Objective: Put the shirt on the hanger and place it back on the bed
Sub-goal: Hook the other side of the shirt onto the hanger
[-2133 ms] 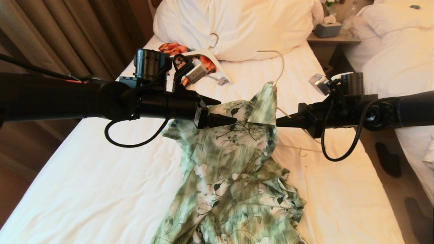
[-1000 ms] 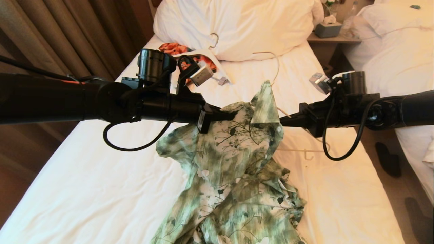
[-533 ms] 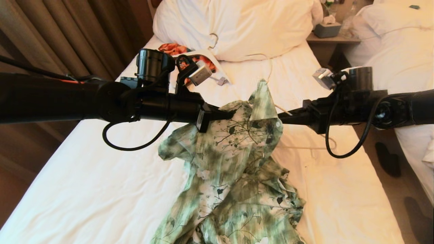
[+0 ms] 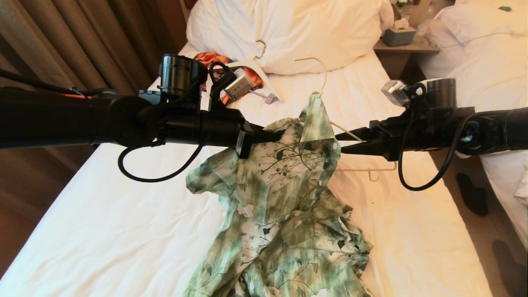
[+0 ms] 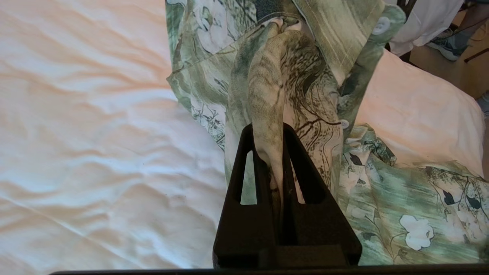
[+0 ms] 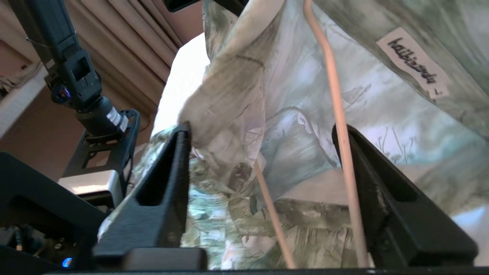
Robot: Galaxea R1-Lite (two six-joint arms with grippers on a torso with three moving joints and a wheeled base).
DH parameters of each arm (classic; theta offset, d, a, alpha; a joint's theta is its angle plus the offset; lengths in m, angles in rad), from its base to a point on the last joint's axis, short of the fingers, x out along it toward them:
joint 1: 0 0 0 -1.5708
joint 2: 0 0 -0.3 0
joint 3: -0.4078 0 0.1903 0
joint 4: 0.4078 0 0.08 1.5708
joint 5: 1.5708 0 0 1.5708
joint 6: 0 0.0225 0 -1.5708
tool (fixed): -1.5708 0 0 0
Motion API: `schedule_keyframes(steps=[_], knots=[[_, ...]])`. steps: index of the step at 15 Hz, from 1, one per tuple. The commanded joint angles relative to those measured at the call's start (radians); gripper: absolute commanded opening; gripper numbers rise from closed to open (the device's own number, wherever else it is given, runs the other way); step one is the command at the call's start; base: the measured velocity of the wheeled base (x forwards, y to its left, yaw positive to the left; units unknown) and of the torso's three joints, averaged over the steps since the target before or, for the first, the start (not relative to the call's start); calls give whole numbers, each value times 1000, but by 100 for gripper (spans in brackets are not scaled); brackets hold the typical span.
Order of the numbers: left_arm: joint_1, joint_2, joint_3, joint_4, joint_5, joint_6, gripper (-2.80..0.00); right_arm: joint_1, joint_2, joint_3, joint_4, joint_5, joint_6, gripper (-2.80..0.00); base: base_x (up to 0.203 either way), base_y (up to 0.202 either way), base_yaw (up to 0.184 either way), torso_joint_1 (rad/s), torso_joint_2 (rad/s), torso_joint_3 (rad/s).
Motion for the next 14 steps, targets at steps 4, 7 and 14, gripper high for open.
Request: schedule_keyframes(steps=[4,7,14], knots=[[0,-7,6,1,-5,3,-280,-42,-58,14,3,6,118,0,0,0,0,0,0,0],[0,-22,14,2,-5,3,-280,-68,-64,26,6,7,122,0,0,0,0,0,0,0],[8,-46,33,1,-5,3,-280,-114,-96,29,-5,7,239,-280,0,0,0,0,0,0]])
